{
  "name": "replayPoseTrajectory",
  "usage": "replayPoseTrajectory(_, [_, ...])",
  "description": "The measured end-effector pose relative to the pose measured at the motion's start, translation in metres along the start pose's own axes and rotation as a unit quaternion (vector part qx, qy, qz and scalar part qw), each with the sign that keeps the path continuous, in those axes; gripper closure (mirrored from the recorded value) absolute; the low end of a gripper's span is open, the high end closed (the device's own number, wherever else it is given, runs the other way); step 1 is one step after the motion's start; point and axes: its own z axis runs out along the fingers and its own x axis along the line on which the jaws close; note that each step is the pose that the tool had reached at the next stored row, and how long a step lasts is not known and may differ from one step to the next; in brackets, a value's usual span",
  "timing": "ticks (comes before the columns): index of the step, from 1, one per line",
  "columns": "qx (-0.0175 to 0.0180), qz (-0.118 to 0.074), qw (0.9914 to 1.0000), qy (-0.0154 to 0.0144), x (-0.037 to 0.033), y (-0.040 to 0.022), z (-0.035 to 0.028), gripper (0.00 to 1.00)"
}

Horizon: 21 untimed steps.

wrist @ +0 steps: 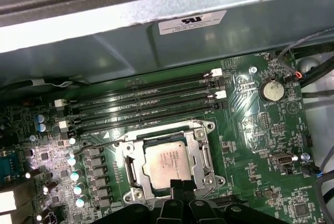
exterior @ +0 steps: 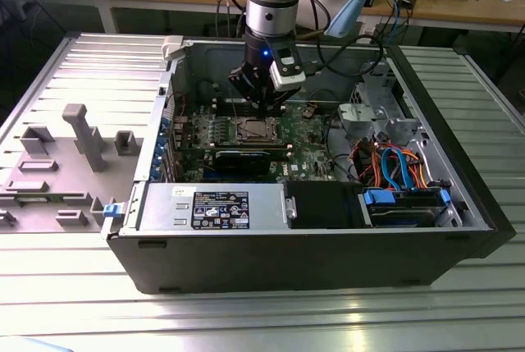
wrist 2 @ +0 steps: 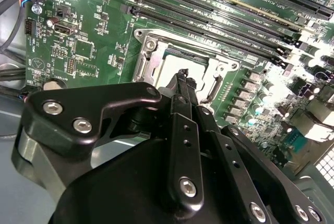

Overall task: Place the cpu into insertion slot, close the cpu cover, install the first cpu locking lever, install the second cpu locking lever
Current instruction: 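Install the first cpu locking lever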

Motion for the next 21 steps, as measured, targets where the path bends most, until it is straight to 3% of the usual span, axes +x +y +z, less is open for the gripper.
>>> replayPoseTrajectory(21, [-0.0001,-0.018,0.99984,-0.0006,0.0,0.0,0.0,0.89])
